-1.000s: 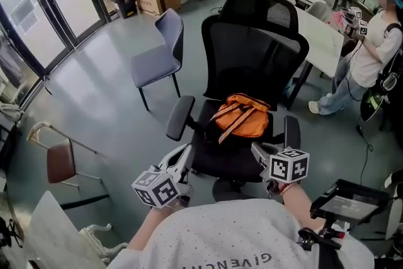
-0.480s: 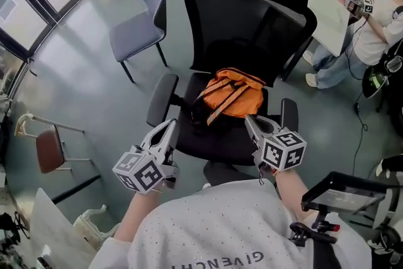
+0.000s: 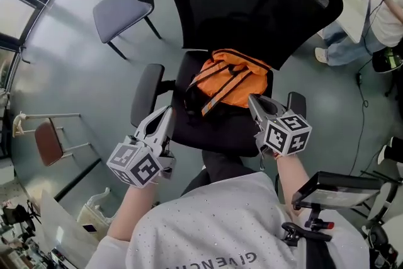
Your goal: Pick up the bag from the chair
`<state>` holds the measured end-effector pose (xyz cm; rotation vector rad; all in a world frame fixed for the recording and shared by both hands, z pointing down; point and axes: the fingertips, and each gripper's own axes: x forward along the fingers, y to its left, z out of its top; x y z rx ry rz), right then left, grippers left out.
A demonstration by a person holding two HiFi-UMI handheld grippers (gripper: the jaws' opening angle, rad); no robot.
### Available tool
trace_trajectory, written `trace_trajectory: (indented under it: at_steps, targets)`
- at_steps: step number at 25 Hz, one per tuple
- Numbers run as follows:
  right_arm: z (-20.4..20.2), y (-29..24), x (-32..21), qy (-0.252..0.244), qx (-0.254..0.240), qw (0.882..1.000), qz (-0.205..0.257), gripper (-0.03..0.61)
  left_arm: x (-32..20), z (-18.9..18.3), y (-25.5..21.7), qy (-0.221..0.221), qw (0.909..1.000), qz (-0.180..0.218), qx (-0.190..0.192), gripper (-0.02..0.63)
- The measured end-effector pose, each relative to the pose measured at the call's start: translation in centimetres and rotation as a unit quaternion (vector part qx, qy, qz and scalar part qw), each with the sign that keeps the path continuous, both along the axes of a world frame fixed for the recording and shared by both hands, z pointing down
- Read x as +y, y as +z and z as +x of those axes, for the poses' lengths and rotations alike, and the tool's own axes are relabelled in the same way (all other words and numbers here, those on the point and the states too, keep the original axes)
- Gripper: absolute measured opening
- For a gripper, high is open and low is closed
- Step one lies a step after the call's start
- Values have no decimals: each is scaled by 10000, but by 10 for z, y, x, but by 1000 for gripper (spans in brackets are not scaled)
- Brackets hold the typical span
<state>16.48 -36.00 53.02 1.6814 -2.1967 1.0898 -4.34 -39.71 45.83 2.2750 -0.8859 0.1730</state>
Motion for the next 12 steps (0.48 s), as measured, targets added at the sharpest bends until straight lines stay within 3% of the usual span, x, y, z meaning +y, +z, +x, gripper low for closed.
trace_trajectory:
  at_steps: [6,12]
  targets:
    - [26,34,-39,5,-315,9994,-110,5,-29,25,23,12,9998,-110,-154,12]
    - [46,79,-77,-44,-269,9992,-306,3,-56,37,44,58,9993,-193,-325,12]
